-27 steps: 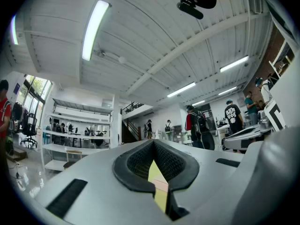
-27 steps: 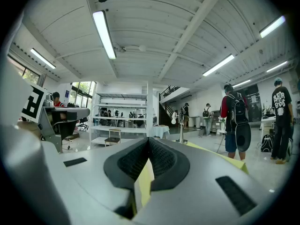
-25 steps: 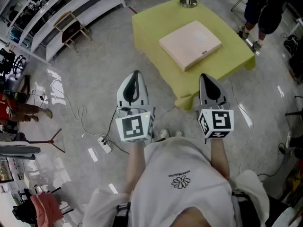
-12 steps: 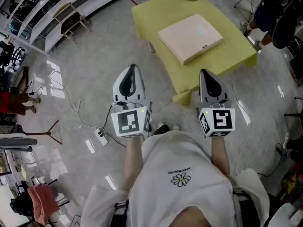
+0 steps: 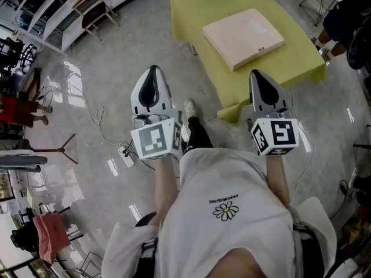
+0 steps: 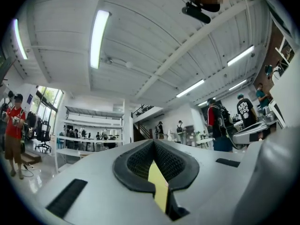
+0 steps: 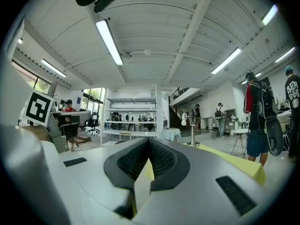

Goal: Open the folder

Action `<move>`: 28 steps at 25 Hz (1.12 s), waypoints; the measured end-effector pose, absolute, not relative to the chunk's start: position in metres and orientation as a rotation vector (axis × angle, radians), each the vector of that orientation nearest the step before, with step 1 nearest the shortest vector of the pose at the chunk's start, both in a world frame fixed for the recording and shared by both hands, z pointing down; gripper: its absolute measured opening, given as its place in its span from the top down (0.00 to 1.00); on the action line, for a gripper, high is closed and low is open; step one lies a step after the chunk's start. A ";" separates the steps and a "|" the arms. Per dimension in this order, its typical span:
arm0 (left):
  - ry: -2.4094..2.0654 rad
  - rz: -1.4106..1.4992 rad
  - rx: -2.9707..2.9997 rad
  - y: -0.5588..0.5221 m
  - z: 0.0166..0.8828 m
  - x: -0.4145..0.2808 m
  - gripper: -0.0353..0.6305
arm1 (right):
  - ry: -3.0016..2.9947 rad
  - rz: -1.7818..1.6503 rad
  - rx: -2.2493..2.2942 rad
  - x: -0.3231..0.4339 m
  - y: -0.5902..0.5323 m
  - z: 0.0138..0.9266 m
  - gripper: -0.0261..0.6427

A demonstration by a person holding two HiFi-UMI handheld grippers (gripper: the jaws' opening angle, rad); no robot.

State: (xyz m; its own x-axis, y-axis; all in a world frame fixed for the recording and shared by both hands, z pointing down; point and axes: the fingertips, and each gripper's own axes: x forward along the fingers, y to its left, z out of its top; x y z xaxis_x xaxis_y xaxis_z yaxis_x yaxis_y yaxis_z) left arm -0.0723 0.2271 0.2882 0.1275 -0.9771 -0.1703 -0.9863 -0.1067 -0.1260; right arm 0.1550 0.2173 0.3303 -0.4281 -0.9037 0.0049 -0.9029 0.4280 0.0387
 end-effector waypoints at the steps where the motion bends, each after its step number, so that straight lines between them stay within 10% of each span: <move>1: 1.948 0.081 -2.184 0.224 0.290 -0.075 0.94 | -2.637 -0.049 1.665 0.154 0.211 0.333 0.94; 28: 1.821 0.075 -2.253 -0.142 0.265 -0.173 0.94 | -2.427 0.071 1.990 0.108 -0.078 0.329 0.94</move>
